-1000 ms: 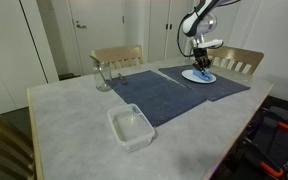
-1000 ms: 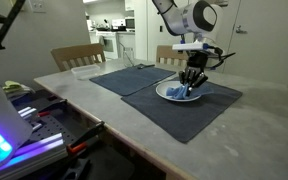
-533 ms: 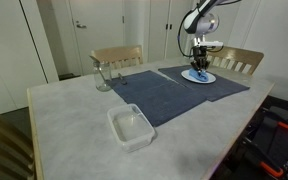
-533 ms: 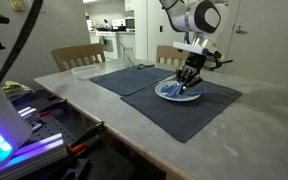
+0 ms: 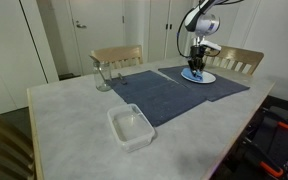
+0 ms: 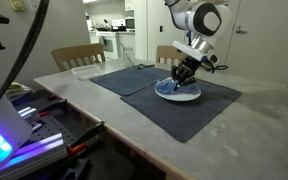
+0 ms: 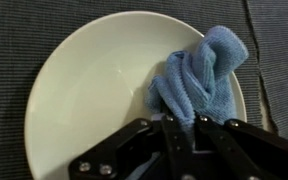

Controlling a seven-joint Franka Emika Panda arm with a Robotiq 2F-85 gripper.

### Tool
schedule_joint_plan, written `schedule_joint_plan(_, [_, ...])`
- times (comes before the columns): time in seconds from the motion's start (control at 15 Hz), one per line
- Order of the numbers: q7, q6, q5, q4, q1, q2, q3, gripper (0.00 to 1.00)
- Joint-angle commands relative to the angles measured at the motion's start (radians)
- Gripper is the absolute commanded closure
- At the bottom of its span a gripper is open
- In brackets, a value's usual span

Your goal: Use the towel to wipe the plate, then put it on the table then repeat two more times

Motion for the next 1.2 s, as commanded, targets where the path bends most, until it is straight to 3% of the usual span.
schedule_joint_plan(0.0, [-0.082, -0.003, 0.045, -0.008, -0.023, 0.036, 0.04, 0.97])
schedule_joint_plan(0.13, [-0.096, -0.036, 0.026, 0.001, -0.011, 0.044, 0.033, 0.97])
schedule_joint_plan(0.47, [0.048, 0.055, -0.093, -0.008, 0.07, 0.024, -0.045, 0.97])
schedule_joint_plan(1.13, [0.303, 0.227, -0.304, -0.04, 0.161, 0.005, -0.154, 0.97])
